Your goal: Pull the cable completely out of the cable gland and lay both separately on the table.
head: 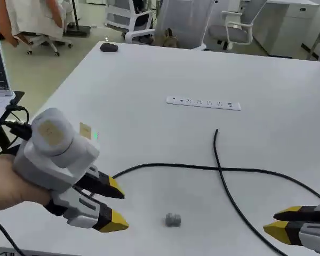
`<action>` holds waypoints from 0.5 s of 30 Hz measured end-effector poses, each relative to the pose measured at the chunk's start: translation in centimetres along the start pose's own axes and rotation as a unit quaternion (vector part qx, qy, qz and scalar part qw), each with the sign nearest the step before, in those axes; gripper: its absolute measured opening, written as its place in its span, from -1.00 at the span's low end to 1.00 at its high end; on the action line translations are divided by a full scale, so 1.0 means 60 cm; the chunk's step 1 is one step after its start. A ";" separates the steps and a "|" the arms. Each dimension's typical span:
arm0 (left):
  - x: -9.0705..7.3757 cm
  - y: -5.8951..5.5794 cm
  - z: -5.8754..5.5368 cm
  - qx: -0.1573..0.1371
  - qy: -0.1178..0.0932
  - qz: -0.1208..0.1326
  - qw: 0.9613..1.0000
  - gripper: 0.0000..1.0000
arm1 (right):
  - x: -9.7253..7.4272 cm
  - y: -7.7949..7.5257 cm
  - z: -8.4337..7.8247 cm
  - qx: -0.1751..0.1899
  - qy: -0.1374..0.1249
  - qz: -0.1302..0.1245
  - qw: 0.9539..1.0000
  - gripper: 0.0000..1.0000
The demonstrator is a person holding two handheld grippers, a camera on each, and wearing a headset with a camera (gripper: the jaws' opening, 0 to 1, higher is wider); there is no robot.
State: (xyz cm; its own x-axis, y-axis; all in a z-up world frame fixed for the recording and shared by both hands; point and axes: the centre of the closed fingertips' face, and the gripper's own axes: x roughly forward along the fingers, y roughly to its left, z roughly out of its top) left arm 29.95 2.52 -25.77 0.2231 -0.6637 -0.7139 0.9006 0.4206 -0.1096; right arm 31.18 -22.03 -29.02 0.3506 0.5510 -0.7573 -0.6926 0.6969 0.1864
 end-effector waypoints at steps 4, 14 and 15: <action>-0.044 0.006 -0.012 -0.055 -0.033 0.062 0.996 -0.28 | -0.023 0.037 -0.008 0.010 0.008 0.013 1.000 -0.26; -0.090 0.034 -0.069 -0.161 -0.078 0.208 0.962 -0.19 | -0.010 0.071 -0.001 0.087 -0.029 0.025 0.996 -0.20; -0.089 0.038 -0.076 -0.164 -0.072 0.215 0.960 -0.14 | -0.006 0.072 -0.004 0.088 -0.028 0.025 0.995 -0.18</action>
State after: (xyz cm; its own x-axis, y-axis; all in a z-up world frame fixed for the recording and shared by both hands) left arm 29.09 9.87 -25.37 0.6180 -0.4547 -0.6414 0.5542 0.8306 -0.0548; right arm 27.88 -19.33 -28.07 0.3562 0.6090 -0.7086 -0.5913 0.7342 0.3338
